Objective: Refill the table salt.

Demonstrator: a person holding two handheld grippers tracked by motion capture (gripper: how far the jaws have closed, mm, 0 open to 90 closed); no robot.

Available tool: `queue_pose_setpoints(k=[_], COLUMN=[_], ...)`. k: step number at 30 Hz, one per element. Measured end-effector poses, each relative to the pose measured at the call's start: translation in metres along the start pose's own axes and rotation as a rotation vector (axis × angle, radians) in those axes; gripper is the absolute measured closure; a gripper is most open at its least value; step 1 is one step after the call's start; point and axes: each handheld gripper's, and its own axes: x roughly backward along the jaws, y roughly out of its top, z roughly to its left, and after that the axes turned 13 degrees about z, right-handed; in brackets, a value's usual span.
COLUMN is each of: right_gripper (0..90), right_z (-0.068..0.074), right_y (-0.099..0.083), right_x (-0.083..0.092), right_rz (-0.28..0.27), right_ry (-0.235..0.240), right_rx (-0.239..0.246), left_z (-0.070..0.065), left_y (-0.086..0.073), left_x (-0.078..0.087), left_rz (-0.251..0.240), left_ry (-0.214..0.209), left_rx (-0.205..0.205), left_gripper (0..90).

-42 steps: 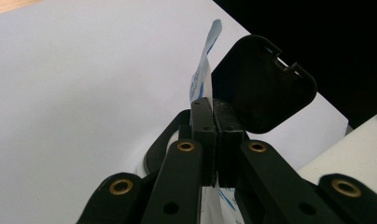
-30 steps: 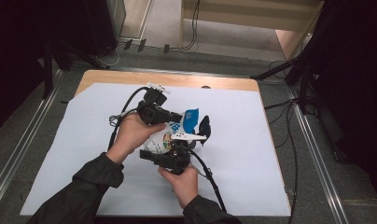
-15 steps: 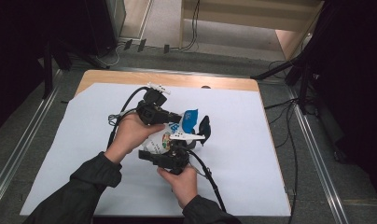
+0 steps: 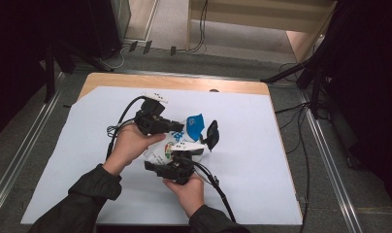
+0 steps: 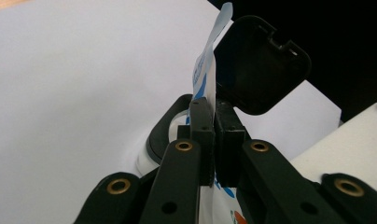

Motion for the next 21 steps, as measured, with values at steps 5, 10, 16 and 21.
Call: queue_pose_setpoints(k=[5, 10, 16, 21], right_gripper=[64.7, 64.1, 64.1, 63.8], right_z=[0.000, 0.000, 0.000, 0.001], right_y=[-0.003, -0.007, -0.012, -0.014], right_x=[-0.004, -0.006, -0.009, -0.010], right_rz=[0.021, 0.021, 0.029, 0.025], right_ry=[-0.046, -0.072, -0.112, -0.116], right_rx=[0.045, 0.067, 0.097, 0.103], left_z=[0.003, 0.006, 0.008, 0.010], left_y=[-0.008, -0.014, -0.020, -0.023], left_x=[0.003, 0.006, 0.010, 0.013], left_rz=[-0.011, -0.011, -0.009, -0.016], left_ry=[-0.009, -0.014, -0.012, -0.013], left_rx=[0.001, 0.005, 0.000, 0.005], left_gripper=[89.1, 90.0, 90.0, 90.0])
